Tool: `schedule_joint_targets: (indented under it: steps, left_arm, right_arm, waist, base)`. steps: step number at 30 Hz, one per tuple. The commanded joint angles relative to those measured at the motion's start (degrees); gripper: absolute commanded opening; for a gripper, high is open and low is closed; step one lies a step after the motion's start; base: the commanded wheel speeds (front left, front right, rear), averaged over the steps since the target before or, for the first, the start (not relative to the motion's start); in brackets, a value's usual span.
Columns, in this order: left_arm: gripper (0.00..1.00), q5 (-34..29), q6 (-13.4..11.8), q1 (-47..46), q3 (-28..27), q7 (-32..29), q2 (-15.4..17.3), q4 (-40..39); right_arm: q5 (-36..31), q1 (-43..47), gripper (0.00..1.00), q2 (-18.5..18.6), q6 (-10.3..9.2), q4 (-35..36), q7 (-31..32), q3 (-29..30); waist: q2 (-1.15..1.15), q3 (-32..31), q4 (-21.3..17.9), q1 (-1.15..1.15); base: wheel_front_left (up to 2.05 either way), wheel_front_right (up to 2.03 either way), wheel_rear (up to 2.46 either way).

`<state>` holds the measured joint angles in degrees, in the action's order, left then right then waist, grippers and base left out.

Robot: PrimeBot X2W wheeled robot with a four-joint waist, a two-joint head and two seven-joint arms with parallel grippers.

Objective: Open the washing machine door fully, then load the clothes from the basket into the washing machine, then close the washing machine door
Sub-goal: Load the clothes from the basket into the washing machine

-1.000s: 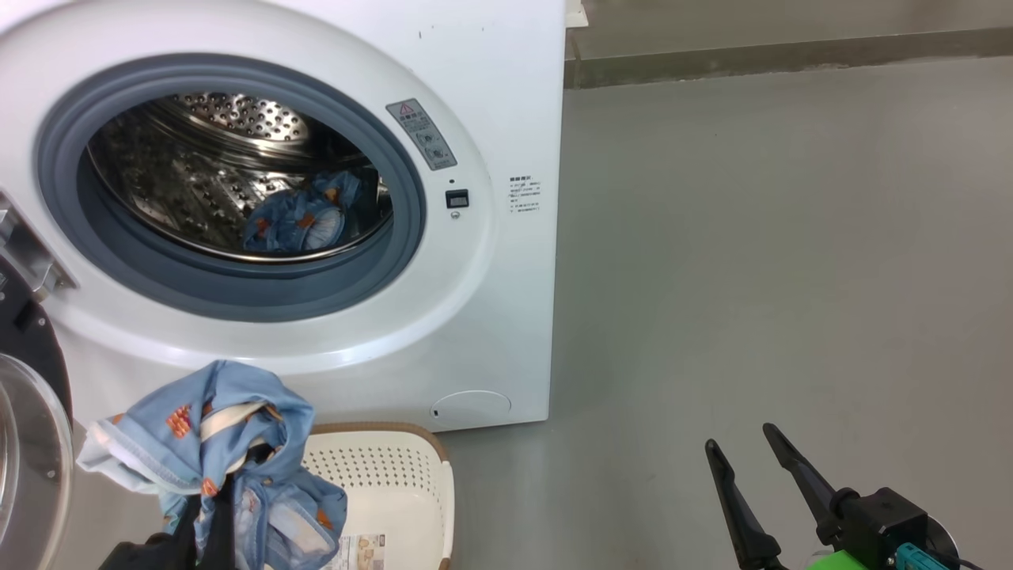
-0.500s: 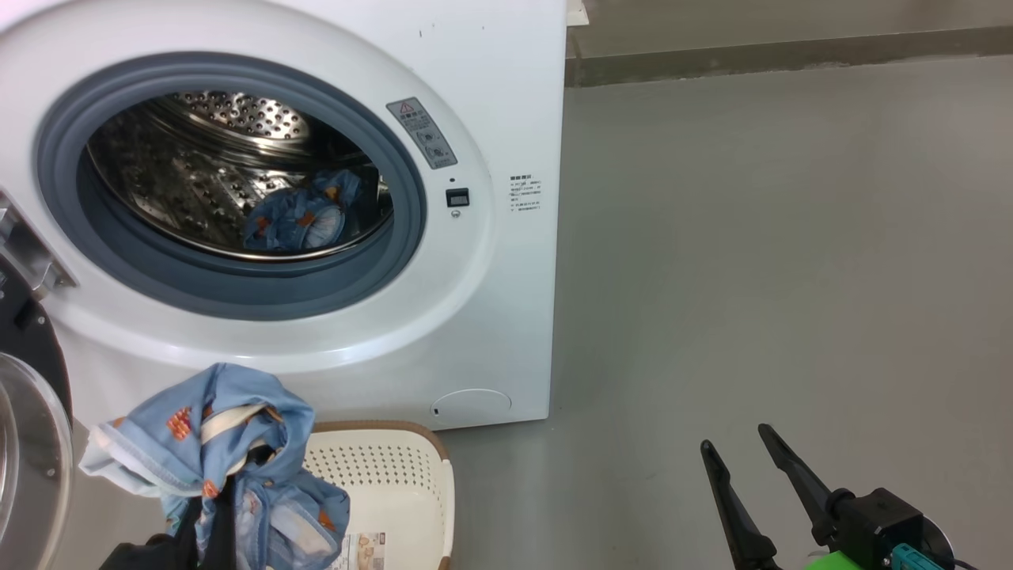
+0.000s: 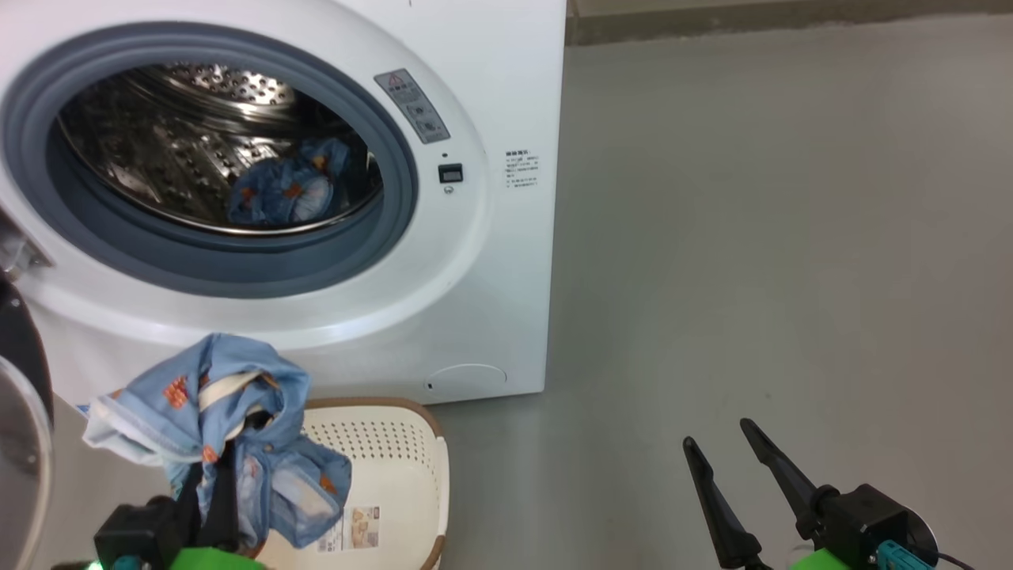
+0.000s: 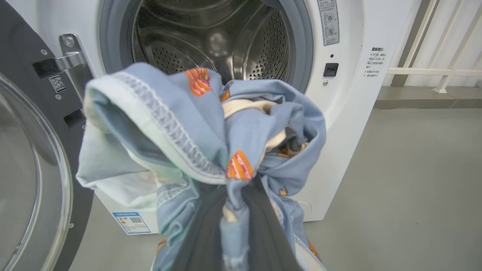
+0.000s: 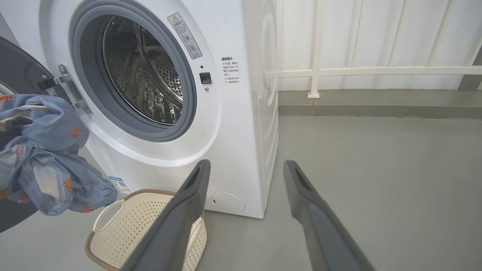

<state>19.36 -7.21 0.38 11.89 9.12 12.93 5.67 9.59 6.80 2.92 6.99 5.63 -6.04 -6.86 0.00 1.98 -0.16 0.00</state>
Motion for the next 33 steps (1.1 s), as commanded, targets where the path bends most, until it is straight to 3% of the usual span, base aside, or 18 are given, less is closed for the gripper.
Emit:
schedule_joint_targets:
  steps: [1, 11, 18, 23, 26, 33]
  left_arm:
    - [0.0, 0.1, 0.41, -3.63, -1.98, 0.85, 0.8, -0.58]
    - [0.0, 2.1, 2.6, -14.07, -2.7, 2.79, -0.04, 8.7]
    - [0.0, 3.64, 4.59, -25.48, -4.24, 2.96, 1.17, 17.74]
    - [0.0, 4.93, 6.44, -34.38, -5.32, 0.93, 3.35, 24.03]
    - [0.0, 6.63, 8.81, -41.26, -6.25, -1.77, 5.61, 28.18]
    - [0.0, 8.78, 10.51, -51.39, -8.11, -7.84, 10.6, 33.25]
  right_arm:
    - [-0.15, -2.75, 1.0, 0.36, 0.5, 1.75, -0.08, -1.71]
    - [0.35, -6.4, 1.0, 1.25, 0.5, 2.03, -0.78, -2.88]
    - [0.9, -10.49, 1.0, 1.68, 0.5, 2.06, -1.97, -4.0]
    - [1.63, -13.54, 1.0, 1.78, 0.5, 1.14, -3.58, -4.82]
    - [2.41, -15.94, 1.0, 1.56, 0.5, -0.11, -5.11, -5.84]
    - [4.11, -19.88, 1.0, 0.88, 0.5, -3.51, -7.66, -7.9]
  waist:
    - [0.0, 1.49, -0.69, 0.0]
    - [0.0, 8.38, -2.78, 0.0]
    - [0.0, 15.56, -4.86, 0.0]
    - [0.0, 20.8, -6.89, 0.0]
    - [0.0, 24.61, -8.6, 0.0]
    - [0.0, 29.45, -11.43, 0.0]
  base:
    - [0.0, 0.0, 0.0]
    - [0.0, 0.0, 0.0]
    - [0.0, 0.0, 0.0]
    - [0.0, 0.0, 0.0]
    - [0.0, 0.0, 0.0]
    - [0.0, 0.0, 0.0]
